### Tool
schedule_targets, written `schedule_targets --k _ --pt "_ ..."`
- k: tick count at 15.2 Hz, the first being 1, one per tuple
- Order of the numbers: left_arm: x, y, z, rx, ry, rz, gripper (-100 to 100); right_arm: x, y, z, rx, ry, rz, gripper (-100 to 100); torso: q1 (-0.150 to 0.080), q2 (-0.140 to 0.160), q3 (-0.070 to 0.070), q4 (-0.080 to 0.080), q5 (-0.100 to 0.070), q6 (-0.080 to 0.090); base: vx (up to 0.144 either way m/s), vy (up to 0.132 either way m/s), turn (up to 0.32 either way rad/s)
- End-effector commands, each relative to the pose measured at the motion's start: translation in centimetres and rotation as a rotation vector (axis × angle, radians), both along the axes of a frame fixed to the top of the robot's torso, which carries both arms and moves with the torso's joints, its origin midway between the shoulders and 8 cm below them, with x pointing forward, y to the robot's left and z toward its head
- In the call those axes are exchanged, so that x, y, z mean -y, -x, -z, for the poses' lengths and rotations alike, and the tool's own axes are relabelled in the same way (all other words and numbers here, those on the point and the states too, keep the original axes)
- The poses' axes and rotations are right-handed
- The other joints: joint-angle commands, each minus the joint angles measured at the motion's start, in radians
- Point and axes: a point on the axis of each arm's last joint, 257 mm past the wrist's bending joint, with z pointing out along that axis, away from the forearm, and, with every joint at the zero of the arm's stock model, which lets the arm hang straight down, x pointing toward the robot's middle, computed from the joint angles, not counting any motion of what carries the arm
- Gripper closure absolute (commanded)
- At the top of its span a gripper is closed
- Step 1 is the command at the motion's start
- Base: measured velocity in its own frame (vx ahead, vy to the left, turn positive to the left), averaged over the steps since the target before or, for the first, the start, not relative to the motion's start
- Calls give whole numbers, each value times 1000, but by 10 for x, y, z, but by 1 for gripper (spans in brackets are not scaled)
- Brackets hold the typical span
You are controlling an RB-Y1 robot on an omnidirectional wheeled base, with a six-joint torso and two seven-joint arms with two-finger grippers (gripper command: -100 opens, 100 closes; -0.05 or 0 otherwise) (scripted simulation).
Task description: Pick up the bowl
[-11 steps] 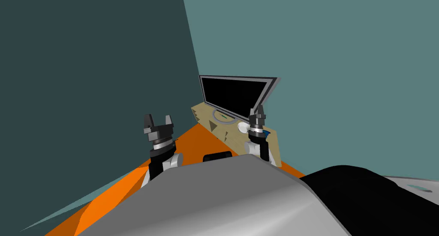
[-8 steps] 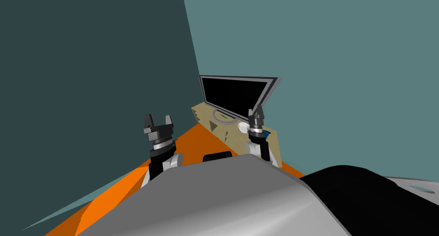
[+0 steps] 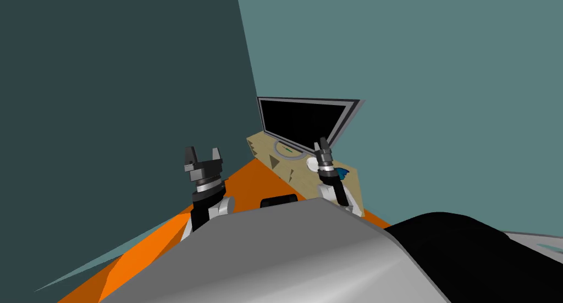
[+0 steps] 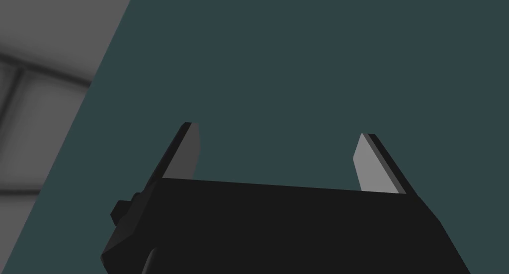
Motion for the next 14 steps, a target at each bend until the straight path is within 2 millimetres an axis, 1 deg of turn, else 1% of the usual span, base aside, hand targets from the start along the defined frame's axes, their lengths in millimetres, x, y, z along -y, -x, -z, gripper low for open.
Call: schedule_targets --k 1,2,3,4,5,6,7,8,9,10,11,12,13,14 --pt "0 0 0 0 0 0 0 -4 -3 8 -24 47 -13 -100 0 0 0 0 0 0 22 26 20" --pt "0 0 0 0 0 0 0 -8 -7 19 -52 93 -21 -100 0 0 0 0 0 0 26 27 28" --pt "0 0 0 0 0 0 0 -9 -7 19 -54 103 -26 -100 0 0 0 0 0 0 23 27 24" --pt "0 0 0 0 0 0 0 -13 -11 32 -83 152 -33 -100 0 0 0 0 0 0 27 25 31" --pt "0 0 0 0 0 0 0 -13 -11 32 -85 162 -38 -100 0 -1 0 0 0 0 27 23 26" --pt "0 0 0 0 0 0 0 -17 -14 45 -116 216 -46 -100 0 -1 0 0 0 0 30 28 30" --pt "0 0 0 0 0 0 0 -18 -14 46 -117 225 -50 -100 0 -1 -1 0 0 0 27 29 29" --pt "0 0 0 0 0 0 0 -21 -18 61 -150 279 -57 -100 0 -1 -1 0 0 0 29 35 38" --pt "0 0 0 0 0 0 0 -22 -18 61 -151 291 -62 -100 1 -1 -1 0 0 0 29 31 27" --pt "0 0 0 0 0 0 0 -24 -20 77 -185 351 -70 -100 1 -1 -1 0 0 0 30 33 34" --pt "0 0 0 0 0 0 0 -24 -20 78 -186 360 -74 -100 1 -1 -1 0 0 0 31 30 28" --pt "0 0 0 0 0 0 0 -26 -23 96 -221 422 -81 -100 1 -1 -1 0 0 0 31 27 32" --pt "0 0 0 0 0 0 0 -26 -22 96 -222 431 -85 -100 1 -1 -1 0 0 0 29 26 30" --pt "0 0 0 0 0 0 0 -28 -24 115 -257 494 -92 -100 0 -1 -1 0 0 0 31 31 33"
